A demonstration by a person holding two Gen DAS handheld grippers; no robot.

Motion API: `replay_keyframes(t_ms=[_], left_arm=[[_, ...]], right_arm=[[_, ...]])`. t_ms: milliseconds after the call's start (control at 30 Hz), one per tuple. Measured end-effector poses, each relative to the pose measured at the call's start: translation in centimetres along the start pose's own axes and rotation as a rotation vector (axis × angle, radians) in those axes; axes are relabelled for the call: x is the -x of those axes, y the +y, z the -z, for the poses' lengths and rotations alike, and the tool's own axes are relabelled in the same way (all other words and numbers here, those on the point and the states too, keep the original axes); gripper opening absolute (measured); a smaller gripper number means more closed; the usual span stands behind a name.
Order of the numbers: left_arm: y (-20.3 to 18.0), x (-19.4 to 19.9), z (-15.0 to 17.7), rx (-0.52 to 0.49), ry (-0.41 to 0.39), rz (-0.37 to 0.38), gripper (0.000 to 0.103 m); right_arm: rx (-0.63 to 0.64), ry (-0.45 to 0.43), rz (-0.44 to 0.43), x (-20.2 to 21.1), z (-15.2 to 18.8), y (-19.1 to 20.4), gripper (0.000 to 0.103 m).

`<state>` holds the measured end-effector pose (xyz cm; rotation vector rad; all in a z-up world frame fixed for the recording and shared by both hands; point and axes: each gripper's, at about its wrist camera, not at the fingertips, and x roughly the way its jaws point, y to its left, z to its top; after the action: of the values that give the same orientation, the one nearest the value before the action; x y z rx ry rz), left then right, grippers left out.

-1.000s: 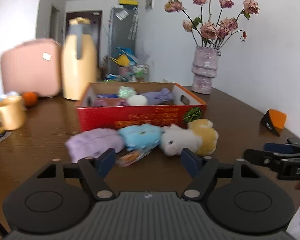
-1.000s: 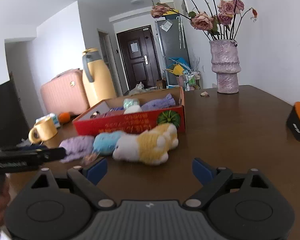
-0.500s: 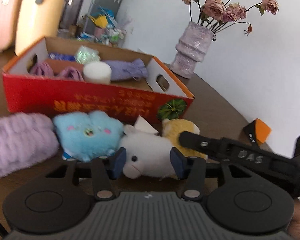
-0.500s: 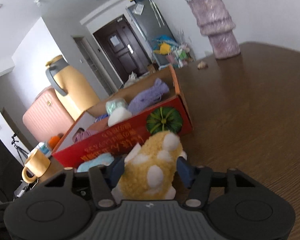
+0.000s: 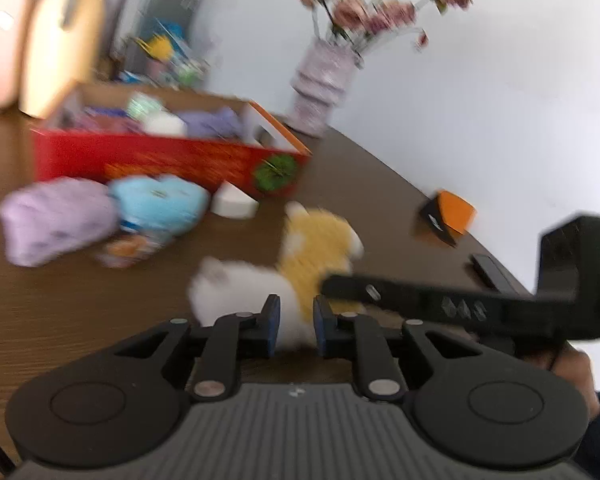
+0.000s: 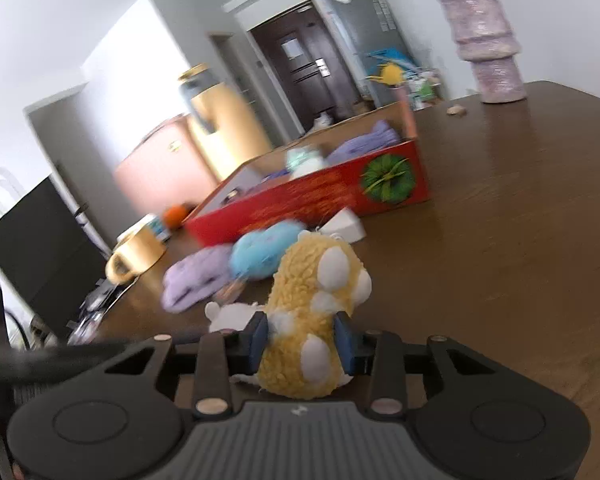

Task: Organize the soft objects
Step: 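Grasp the white-and-yellow plush toy with both tools and lift it, then carry the plush toy with both tools into the box and release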

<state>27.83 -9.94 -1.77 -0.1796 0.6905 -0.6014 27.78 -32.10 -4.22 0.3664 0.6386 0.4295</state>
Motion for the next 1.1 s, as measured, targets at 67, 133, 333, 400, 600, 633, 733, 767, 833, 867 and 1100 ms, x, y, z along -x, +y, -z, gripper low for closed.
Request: replay_keyframes(t_ms=[67,133,333,400,600,633,733,767,833,867,1100], left_arm=[[0.1,2.0,0.3,-0.003,-0.041,-0.052,0.027],[0.6,3.6,0.4,0.004,-0.079,-0.108,0.036],[2.1,2.2,0.7,0.033,-0.045,-0.247,0.033],[2.3,1.3,1.3,0.033,-0.01,-0.272,0.033],[2.1,1.7,3.1,0.063,0.034,-0.22,0.034],[1.5,1.7,3.5,0.053,0.035,-0.208,0.036],[-0.5,1.6,4.4,0.005,0.051,-0.175,0.043],[-1.1,1.7,4.6,-0.028,0.053,-0.164,0.044],[-1.8,2.7,4.8,-0.076,0.04,-0.15,0.051],[-1.7,3.4,4.7,-0.078,0.026,-0.146,0.053],[0.9,5.3,3.5,-0.027,-0.087,-0.181,0.067]], right_arm=[[0.01,0.012,-0.033,0.8,0.5,0.6,0.028],[0.015,0.027,-0.057,1.4,1.0,1.0,0.027],[0.051,-0.047,0.05,3.1,0.9,1.8,0.028],[0.064,-0.066,0.067,4.1,1.0,1.9,0.028],[0.028,-0.014,0.066,4.9,2.8,1.0,0.031],[0.025,-0.01,0.077,4.7,3.0,1.0,0.033],[0.039,-0.02,0.087,4.7,3.1,1.6,0.046],[0.061,-0.025,0.084,4.8,3.2,2.0,0.051],[0.107,-0.034,0.081,5.0,3.4,2.9,0.058],[0.132,-0.033,0.085,5.1,3.6,3.4,0.061],[0.292,-0.003,0.157,2.9,6.2,6.2,0.072]])
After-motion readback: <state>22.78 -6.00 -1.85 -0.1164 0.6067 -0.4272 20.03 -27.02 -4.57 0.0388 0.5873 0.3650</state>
